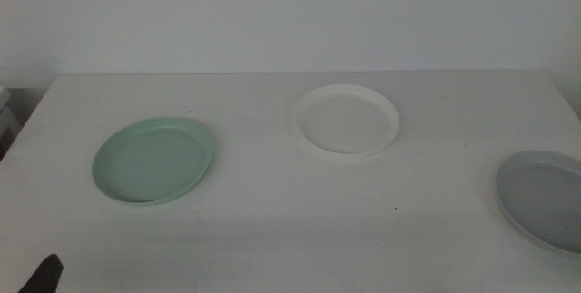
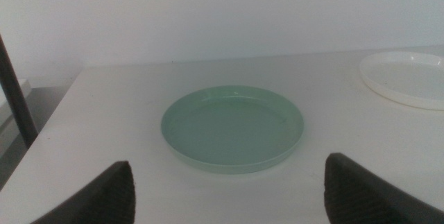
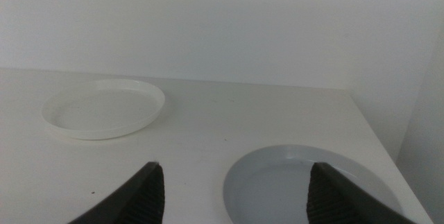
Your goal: Stack the three bowls on top of each other.
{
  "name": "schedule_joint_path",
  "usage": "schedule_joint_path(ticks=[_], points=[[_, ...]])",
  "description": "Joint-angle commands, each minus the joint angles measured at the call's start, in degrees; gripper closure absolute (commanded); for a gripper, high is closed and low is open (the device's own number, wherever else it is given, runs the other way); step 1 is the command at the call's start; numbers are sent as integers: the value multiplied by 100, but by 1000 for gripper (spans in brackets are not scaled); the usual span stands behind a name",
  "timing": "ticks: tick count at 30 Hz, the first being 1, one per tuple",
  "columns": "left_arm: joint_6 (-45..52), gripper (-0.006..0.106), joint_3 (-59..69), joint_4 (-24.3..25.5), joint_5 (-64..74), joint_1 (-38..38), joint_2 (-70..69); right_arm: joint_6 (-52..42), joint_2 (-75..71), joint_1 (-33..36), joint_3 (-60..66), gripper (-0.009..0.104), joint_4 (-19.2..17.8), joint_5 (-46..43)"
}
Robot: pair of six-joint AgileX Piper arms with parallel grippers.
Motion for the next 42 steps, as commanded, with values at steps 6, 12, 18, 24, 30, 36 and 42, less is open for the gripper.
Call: schedule_joint_path(ticks=[6,12,18,24,30,36,42], points=[[-51,-4,-26,-41,-465,2,-73,-30,553,-33,-806,43,208,-424],[-51,-4,-26,-41,-465,2,-73,49,1839,-33,-1762,43,253,-318],[-51,-4,-26,-41,-465,2,-73,223,3442,-33,-3244,43,526,331],[-51,-4,-26,-41,-465,2,-73,-66,5225,-33,-4955,43,562,1502],[-51,-4,-26,-41,-465,2,-73,-526,7227,-33,-7015,43,737,2785],[-51,-4,-26,-41,-465,2,-73,-579,8893,-2,-8781,43,822,3915],[-51,-4,-26,-41,-465,2,-73,-581,10314,85,-10387,43,972,4806]])
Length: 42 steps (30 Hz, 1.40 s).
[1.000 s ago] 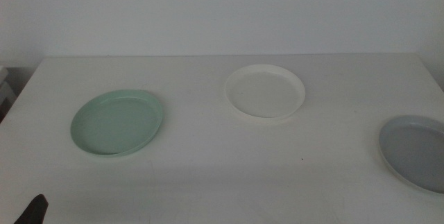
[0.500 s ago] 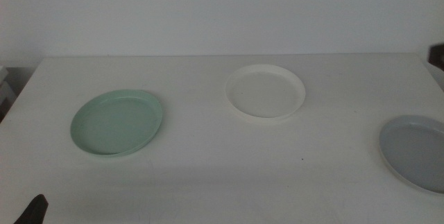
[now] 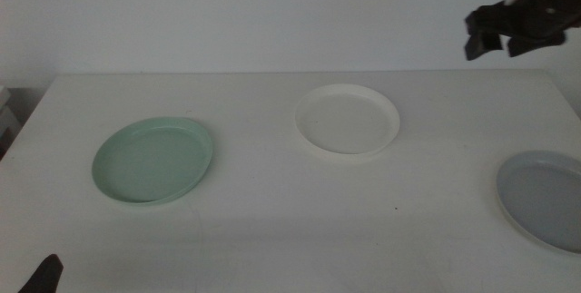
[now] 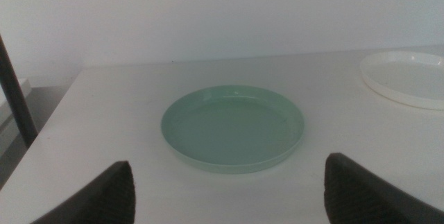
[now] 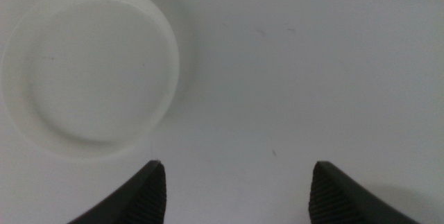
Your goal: Stack the three bowls on top of each other.
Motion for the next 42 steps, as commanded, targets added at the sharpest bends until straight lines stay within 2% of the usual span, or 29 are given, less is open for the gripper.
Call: schedule_joint_path(ticks=[1,9,21,28,31,35,42], points=[[-51,-4,-26,-41,-460,2,-73,9,143,37,-711,43,72,-8],[-51,-4,-26,-41,-460,2,-73,113,1180,369,-1719,43,99,-148],[-51,-4,-26,-41,-460,2,-73,422,2350,591,-2184,43,361,-222],[-51,-4,-26,-41,-460,2,-73,589,2791,634,-2184,33,361,-498],[-51,-4,-26,-41,-460,2,-73,409,2908,693,-2184,33,354,-562],[-51,-4,-26,-41,-460,2,-73,362,3024,725,-2184,37,364,-737],[-51,-4,-26,-41,-460,2,-73,362,3217,745,-2184,63,384,-834]])
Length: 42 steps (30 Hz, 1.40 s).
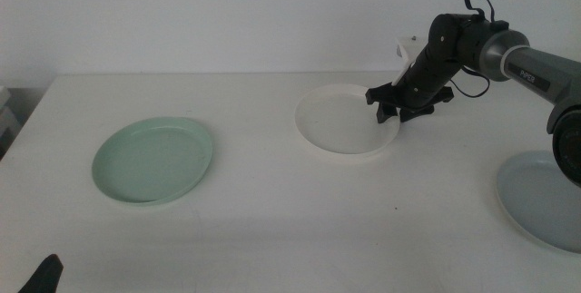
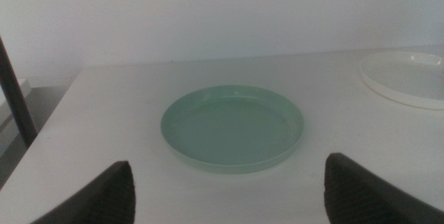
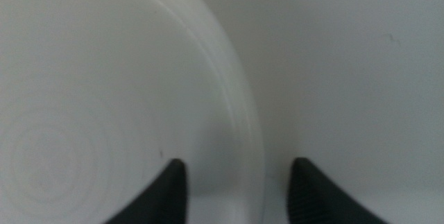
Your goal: Stack the three bowls on top of each other.
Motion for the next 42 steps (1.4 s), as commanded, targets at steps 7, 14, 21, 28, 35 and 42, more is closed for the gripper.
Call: schedule_joint_path(ticks=[7,14,21,28,35,42], points=[[-51,-4,-26,-41,-460,2,-73,11,-501,23,-183,96,21,68],[-51,-4,-26,-41,-460,2,-73,-62,-1716,445,687,96,-48,74],[-51,-4,-26,-41,-460,2,-73,175,-3505,1112,2898,96,3,-987],[-51,-4,-26,-41,-460,2,-73,716,-4643,1804,4724,96,1,-2040],[-51,-4,-26,-41,-460,2,-73,1002,-4708,1920,5724,96,0,-2538],[-51,-4,-26,-41,-460,2,-73,1211,-4567,1920,6298,96,5,-3287]])
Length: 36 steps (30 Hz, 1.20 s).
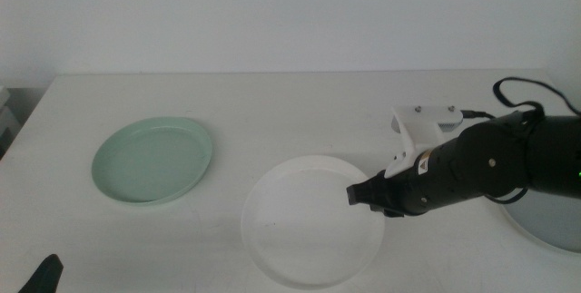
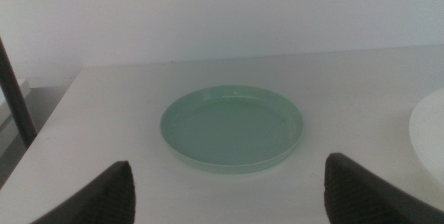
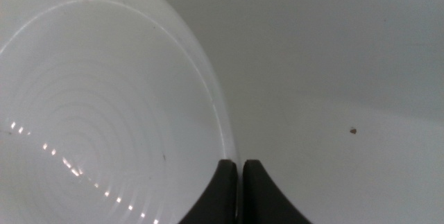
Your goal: Stack the three bowls on top of each other.
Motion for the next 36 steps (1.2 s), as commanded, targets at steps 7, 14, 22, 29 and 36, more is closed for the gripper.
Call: schedule_joint_path(ticks=[7,14,22,29,36], points=[[-51,-4,-26,-41,-465,2,-73,30,200,9,-70,96,-3,-413],[-51,-4,-26,-41,-465,2,-73,30,418,9,-70,92,-1,-460],[-51,-4,-26,-41,-465,2,-73,30,385,-9,-70,57,0,-364],[-51,-4,-26,-41,-465,2,-73,-156,-411,-300,-435,31,-259,622],[-51,-4,-26,-41,-465,2,-73,-489,-1111,-1486,-1403,31,-533,2299]])
